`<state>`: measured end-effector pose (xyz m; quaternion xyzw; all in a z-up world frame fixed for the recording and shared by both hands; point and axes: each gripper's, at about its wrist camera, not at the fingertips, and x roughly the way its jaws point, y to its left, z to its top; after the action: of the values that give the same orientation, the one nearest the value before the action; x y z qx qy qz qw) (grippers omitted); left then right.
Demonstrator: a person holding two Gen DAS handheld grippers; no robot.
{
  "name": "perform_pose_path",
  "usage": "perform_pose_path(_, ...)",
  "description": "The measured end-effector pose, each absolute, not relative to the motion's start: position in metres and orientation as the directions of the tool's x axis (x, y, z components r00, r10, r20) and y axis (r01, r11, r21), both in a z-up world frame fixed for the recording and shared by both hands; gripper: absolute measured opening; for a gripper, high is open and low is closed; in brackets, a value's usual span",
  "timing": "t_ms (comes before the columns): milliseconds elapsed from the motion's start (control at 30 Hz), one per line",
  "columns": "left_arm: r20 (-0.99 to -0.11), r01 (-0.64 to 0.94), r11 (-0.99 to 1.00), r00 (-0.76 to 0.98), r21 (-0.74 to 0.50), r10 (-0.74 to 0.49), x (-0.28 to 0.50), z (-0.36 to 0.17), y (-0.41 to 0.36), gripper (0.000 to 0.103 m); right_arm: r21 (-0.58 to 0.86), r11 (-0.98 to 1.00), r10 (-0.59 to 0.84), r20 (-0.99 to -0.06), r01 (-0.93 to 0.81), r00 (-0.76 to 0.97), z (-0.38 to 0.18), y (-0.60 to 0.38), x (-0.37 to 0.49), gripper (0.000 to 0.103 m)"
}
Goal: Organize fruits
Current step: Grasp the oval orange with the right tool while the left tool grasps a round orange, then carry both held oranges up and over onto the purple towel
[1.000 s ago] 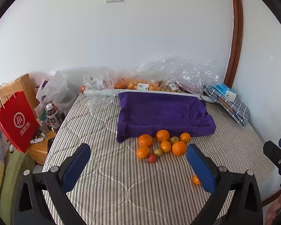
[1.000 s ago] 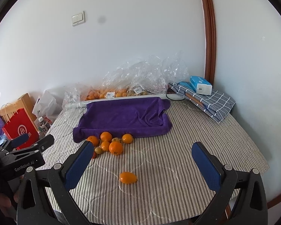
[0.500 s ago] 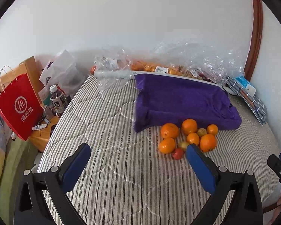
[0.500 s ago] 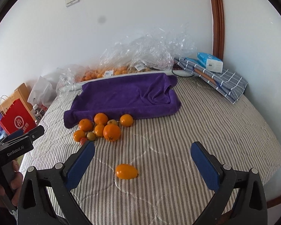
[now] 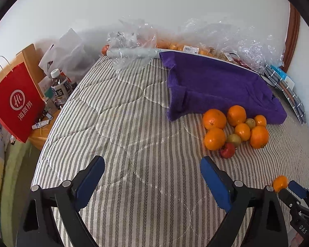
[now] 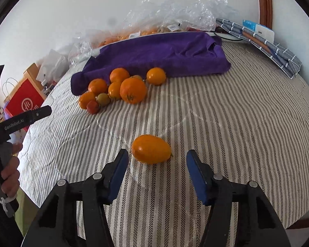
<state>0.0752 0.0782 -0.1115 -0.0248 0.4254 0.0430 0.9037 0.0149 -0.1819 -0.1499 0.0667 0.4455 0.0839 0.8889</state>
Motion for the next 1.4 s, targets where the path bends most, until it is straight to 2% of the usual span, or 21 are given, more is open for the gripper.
perform_pose_path(200,-0.778,-0.073,0.997,0.625,0.014,0.056,0.083,-0.119,0.07,0.094,0.144,0.986,0.168,-0.777,-0.088,0.606,-0.159,-0.178,0.021,0.058)
perform_pose_path(267,-0.779,-0.067,0.998,0.625,0.009,0.05,0.085,-0.124,0.067,0.094,0.106,0.99,0.142,-0.775,-0.095,0.616,-0.16,-0.176,0.026,0.054)
perform_pose_path(333,-0.788,-0.062,0.998,0.615,-0.007,0.033,0.088,-0.128,0.064,0.094,0.072,0.993,0.117,-0.775,-0.098,0.621,-0.161,-0.174,0.028,0.042)
perform_pose_path(433,-0.78,-0.028,0.999,0.626,-0.042,-0.015,0.091,-0.131,0.059,0.094,0.02,0.993,0.087,-0.769,-0.113,0.633,-0.163,-0.172,0.025,0.032)
perform_pose_path(667,-0.751,0.023,0.993,0.652,-0.115,-0.102,0.104,-0.126,0.044,0.088,0.071,0.993,0.119,-0.756,-0.099,0.644,-0.158,-0.189,0.03,0.032)
perform_pose_path(733,-0.759,0.029,0.989,0.638,-0.144,-0.129,0.113,-0.127,0.039,0.077,0.073,0.994,0.109,-0.752,-0.081,0.65,-0.156,-0.194,0.034,0.032)
perform_pose_path(1067,-0.785,0.035,0.981,0.594,-0.19,-0.173,0.142,-0.146,0.024,0.05,0.071,0.997,0.077,-0.737,-0.036,0.672,-0.15,-0.217,0.051,0.032)
perform_pose_path(1133,-0.784,0.037,0.972,0.585,-0.232,-0.209,0.145,-0.148,0.026,0.036,0.073,0.997,0.073,-0.74,-0.028,0.668,-0.151,-0.218,0.056,0.032)
perform_pose_path(1167,-0.781,0.041,0.967,0.582,-0.251,-0.227,0.145,-0.148,0.028,0.033,0.077,0.997,0.077,-0.741,-0.03,0.668,-0.151,-0.218,0.06,0.032)
perform_pose_path(1400,-0.787,0.001,0.976,0.591,-0.219,-0.177,0.136,-0.145,0.046,0.033,0.078,0.996,0.085,-0.759,-0.04,0.646,-0.157,-0.213,0.083,0.032)
